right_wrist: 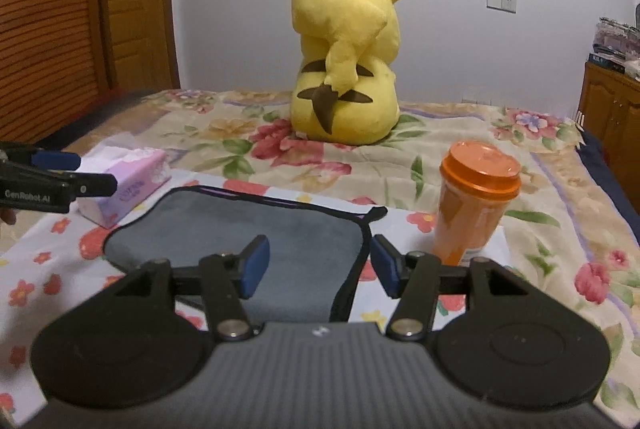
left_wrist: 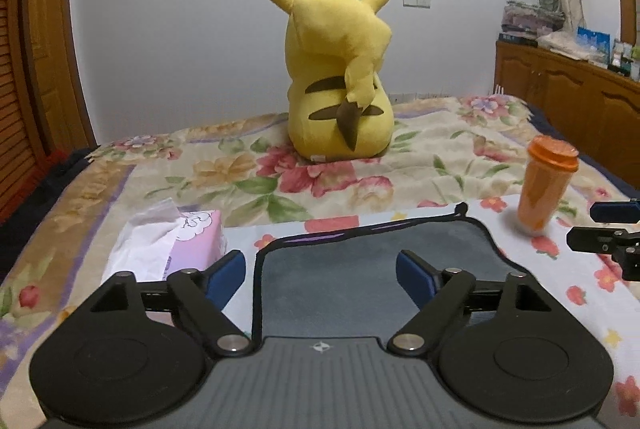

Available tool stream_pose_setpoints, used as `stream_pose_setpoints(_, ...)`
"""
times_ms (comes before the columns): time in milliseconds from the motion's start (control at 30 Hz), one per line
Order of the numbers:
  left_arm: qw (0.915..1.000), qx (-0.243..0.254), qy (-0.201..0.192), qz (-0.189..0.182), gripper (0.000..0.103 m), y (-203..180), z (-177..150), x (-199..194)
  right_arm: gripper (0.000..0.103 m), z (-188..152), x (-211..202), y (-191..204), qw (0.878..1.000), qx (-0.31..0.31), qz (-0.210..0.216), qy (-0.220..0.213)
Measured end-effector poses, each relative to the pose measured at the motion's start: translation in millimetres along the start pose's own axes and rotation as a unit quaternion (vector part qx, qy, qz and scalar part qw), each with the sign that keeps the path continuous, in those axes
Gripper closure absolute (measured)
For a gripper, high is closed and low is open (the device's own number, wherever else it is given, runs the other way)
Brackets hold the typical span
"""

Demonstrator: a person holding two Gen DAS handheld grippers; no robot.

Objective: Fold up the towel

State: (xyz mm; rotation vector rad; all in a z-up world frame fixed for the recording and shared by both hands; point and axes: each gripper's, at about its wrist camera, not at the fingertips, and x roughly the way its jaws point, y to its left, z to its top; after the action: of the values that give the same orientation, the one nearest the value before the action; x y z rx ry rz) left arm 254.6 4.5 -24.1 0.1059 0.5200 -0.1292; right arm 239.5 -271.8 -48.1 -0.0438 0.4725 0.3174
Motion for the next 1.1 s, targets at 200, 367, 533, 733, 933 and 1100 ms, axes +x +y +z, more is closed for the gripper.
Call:
stream_pose_setpoints(200,0.9998,0.017,-0.005,0.004,0.011,-7,4,-23,0.04,1,-20,5,1.0,-0.002,-0.002,-0.01)
stream_pose_setpoints(367,0.9997,0.013,-0.019,0.003,0.004,-7,11,-42,0.037,4,-35,8,1.0,-0.001,-0.002,-0.021)
stream_pose_setpoints(533,0.9992,0.011,-0.037,0.008,0.0,-9,18,-63,0.03,6,-50,10,1.0,0.0,-0.003,-0.03)
stream_pose_setpoints(733,0.9986,0.021,-0.047,0.014,0.0,-17,26,-86,0.001,10,-70,11,0.999,0.004,-0.006,-0.044)
stream_pose_setpoints(933,0.998,0.017,-0.057,0.02,0.0,-23,31,-109,0.0,12,-86,15,0.999,0.005,-0.009,-0.045)
stream_pose_setpoints(1100,0.9974,0.024,-0.064,0.022,0.0,-32,33,-128,0.0,15,-101,15,0.999,0.014,-0.012,-0.049)
